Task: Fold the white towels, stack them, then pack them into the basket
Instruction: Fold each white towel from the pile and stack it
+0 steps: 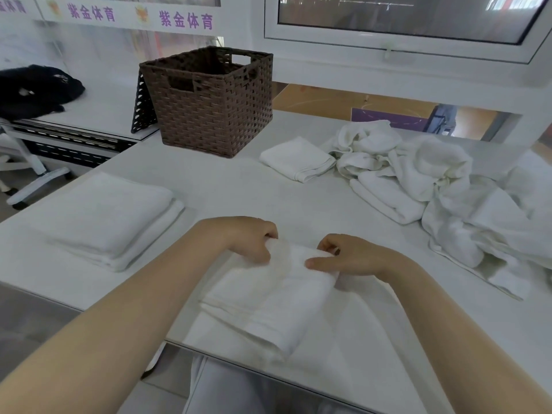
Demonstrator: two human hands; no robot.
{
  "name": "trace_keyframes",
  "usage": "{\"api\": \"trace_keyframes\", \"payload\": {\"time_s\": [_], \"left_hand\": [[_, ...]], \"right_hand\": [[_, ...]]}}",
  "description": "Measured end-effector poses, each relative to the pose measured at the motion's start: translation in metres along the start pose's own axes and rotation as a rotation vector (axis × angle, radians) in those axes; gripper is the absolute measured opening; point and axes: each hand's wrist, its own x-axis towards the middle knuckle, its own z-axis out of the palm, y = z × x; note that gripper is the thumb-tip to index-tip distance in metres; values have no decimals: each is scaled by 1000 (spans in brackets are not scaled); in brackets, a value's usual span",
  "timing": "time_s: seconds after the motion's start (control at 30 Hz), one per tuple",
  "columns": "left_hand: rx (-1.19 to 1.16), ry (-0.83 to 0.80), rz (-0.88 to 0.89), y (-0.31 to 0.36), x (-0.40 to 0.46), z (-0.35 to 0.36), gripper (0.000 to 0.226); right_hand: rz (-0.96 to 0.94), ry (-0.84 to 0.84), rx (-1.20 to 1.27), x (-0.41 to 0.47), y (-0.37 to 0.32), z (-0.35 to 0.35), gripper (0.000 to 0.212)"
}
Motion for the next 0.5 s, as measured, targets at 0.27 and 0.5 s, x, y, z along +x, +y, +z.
{"api": "trace_keyframes", "payload": {"time_s": [0.27, 0.5], "left_hand": [[44, -150, -14, 4, -8, 1, 53], [120, -202, 42, 15, -21, 6, 44]], "right_hand": [[-51, -177, 60, -8, -7, 7, 40], [6, -261, 38, -16, -17, 8, 49]]}}
